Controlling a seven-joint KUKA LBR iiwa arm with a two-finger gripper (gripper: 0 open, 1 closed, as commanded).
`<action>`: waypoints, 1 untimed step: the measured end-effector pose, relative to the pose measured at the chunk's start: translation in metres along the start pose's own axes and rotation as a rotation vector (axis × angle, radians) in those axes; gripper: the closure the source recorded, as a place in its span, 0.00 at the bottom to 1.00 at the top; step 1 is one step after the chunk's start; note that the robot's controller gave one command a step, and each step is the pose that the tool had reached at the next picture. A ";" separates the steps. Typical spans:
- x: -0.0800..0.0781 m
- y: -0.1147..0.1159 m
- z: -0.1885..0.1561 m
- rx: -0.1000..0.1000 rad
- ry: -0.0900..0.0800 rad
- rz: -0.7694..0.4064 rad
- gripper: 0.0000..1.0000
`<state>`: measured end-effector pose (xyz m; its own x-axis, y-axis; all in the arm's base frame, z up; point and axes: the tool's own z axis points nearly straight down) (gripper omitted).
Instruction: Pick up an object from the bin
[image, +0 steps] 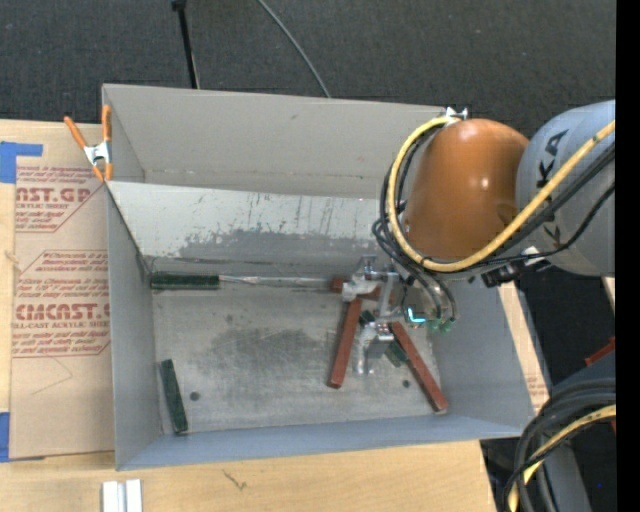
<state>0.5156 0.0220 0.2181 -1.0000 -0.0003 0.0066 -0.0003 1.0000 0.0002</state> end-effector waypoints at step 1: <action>-0.002 0.000 -0.004 0.000 -0.008 0.001 0.00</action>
Offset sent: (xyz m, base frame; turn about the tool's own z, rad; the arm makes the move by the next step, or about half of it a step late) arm 0.0102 -0.0040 -0.1481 0.0608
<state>0.5173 0.0219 0.2220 -1.0000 0.0002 -0.0013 0.0002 1.0000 0.0005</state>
